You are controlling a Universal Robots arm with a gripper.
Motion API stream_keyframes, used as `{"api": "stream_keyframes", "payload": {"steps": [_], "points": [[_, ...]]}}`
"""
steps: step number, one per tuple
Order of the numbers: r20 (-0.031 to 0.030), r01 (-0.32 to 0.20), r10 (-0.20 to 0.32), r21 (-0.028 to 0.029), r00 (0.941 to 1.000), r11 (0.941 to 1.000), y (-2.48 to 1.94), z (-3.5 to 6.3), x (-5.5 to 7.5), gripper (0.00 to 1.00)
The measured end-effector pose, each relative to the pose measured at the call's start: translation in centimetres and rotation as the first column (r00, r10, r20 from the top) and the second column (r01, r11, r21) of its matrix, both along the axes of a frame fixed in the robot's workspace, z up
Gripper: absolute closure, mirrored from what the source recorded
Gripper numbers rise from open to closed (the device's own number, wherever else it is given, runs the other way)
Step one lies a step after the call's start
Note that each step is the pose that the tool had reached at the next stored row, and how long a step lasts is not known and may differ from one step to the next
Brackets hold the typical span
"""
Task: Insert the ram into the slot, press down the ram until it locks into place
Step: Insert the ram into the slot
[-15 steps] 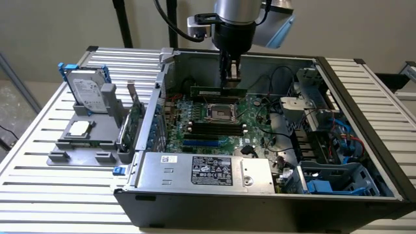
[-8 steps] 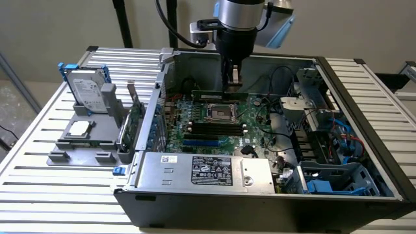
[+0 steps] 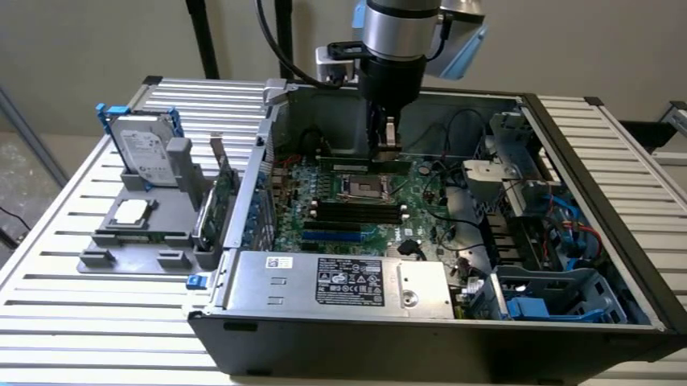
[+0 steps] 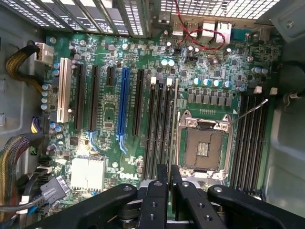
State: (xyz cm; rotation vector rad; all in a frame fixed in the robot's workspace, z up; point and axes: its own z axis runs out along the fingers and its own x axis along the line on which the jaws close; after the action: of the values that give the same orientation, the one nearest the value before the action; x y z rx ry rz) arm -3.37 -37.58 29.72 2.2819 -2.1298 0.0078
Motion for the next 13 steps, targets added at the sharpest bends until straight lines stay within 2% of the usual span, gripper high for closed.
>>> {"api": "stream_keyframes", "payload": {"steps": [4,13], "points": [[-0.0008,0.0,0.0,-0.0008,1.0,1.0,-0.55,-0.45,0.0,0.86],[-0.0012,0.0,0.0,-0.0081,1.0,1.0,-0.91,-1.46,0.0,0.86]]}}
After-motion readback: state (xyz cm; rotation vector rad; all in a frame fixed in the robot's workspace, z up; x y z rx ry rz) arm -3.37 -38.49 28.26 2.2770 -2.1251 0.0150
